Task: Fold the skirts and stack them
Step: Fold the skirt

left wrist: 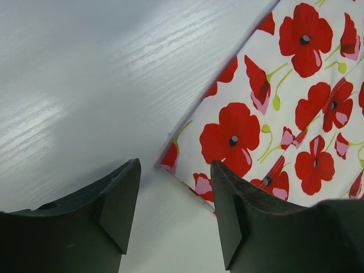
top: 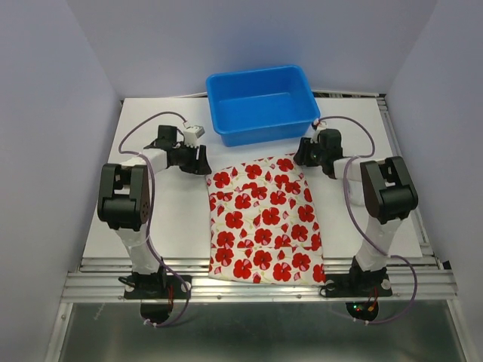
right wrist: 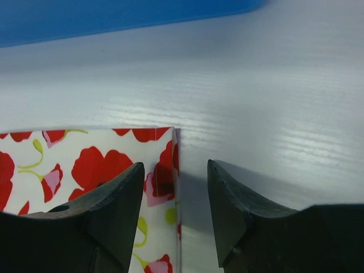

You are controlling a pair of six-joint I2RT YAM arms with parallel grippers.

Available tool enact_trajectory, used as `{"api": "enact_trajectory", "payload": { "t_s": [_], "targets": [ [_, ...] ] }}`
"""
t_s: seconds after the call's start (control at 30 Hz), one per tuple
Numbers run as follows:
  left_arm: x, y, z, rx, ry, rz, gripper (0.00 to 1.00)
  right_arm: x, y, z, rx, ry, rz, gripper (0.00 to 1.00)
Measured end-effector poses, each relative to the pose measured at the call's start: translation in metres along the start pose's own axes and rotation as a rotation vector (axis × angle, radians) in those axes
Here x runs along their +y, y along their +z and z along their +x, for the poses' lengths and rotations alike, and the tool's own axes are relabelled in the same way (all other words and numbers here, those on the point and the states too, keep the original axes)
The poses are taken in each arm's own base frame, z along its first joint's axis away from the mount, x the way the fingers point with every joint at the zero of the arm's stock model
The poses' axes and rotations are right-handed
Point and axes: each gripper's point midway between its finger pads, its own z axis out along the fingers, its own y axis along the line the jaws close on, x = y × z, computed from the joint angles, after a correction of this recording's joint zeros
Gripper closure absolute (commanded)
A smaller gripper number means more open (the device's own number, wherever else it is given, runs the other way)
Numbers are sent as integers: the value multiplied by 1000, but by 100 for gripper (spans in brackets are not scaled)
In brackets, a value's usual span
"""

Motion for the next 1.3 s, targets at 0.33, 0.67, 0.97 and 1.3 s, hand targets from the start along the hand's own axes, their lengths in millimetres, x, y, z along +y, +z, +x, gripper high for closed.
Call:
{"api": "enact_trajectory", "payload": {
  "t_s": [0.33, 0.67, 0.97, 1.3],
  "targets": [
    [0, 12, 12, 44, -64, 41, 35, 1, 14, -12, -38, 55, -7, 45],
    [7, 26, 4, 59, -86, 62, 67, 12, 20, -9, -35, 100, -81, 67],
    [0, 21, 20, 121, -85, 92, 100, 24, 16, -1, 10, 137, -165, 99],
    [-5, 3, 4, 85, -2, 79, 100, 21, -22, -37, -28, 167, -244, 99]
  ]
}}
